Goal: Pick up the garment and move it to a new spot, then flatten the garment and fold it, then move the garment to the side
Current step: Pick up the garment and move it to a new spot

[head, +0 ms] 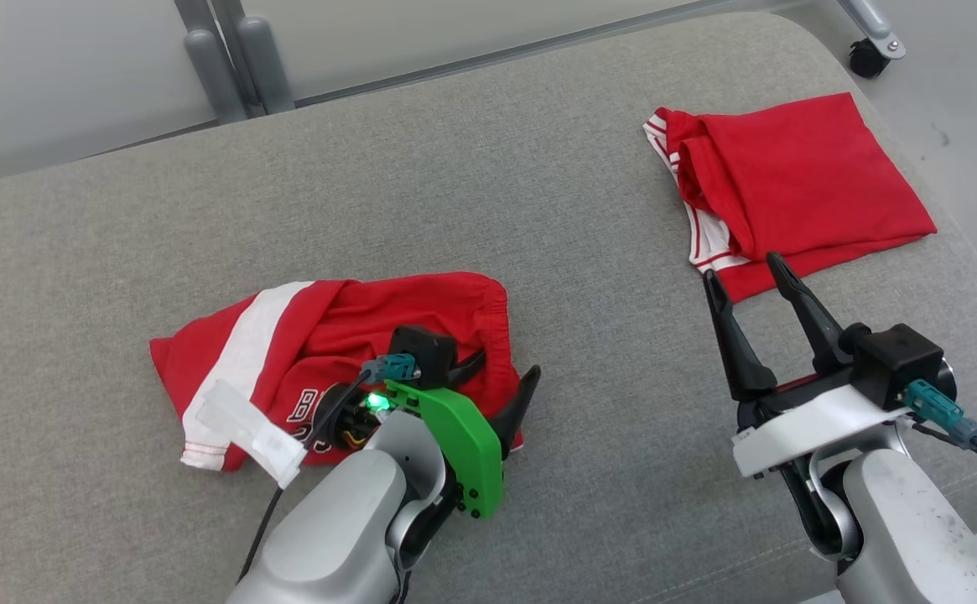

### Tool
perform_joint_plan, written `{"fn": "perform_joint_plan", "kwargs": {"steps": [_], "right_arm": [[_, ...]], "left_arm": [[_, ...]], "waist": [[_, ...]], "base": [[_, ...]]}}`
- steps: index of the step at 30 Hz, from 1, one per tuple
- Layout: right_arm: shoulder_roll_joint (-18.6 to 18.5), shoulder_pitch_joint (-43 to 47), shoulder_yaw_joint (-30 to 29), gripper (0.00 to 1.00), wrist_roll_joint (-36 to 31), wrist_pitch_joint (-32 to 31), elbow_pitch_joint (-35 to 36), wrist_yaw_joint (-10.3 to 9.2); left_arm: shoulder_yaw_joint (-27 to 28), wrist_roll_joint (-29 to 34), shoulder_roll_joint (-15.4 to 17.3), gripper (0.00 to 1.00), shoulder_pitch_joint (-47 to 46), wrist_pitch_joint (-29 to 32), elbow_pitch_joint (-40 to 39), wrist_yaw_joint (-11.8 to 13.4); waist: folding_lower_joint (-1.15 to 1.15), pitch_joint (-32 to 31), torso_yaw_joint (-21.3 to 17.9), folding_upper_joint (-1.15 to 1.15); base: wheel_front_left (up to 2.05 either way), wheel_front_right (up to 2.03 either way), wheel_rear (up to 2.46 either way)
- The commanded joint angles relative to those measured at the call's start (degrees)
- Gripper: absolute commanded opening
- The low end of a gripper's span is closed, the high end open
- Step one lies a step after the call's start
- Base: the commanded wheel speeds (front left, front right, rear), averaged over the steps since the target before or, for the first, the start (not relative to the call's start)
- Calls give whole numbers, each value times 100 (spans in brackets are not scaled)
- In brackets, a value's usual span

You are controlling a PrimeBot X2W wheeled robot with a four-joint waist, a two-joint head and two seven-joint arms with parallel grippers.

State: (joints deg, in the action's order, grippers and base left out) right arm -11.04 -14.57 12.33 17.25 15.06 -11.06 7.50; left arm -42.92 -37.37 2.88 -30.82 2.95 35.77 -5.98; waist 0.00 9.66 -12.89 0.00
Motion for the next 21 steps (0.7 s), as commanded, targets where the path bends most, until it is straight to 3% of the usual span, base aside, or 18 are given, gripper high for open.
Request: {"fn": "perform_joint_plan", "kwargs": {"steps": [1,5,10,21], "right_arm": [[-12,-52,-20,100,-23,14,-26,-2],[-73,63,-73,100,-8,14,-69,-2],[-141,224,-111,100,18,14,-89,-2],[-200,642,-217,100,80,14,2,-2]], "left_arm": [[-57,-97,17,100,-130,-92,34,5],[-203,-312,15,100,-278,-446,112,64],[0,-387,104,100,-288,-936,-58,190],[807,-135,1472,100,589,-1668,-1446,1113]], "waist": [[0,-57,91,0],[0,-257,371,0],[0,-554,744,0],[0,-962,1169,0]], "base": [[0,0,0],[0,0,0],[0,0,0],[0,0,0]]}}
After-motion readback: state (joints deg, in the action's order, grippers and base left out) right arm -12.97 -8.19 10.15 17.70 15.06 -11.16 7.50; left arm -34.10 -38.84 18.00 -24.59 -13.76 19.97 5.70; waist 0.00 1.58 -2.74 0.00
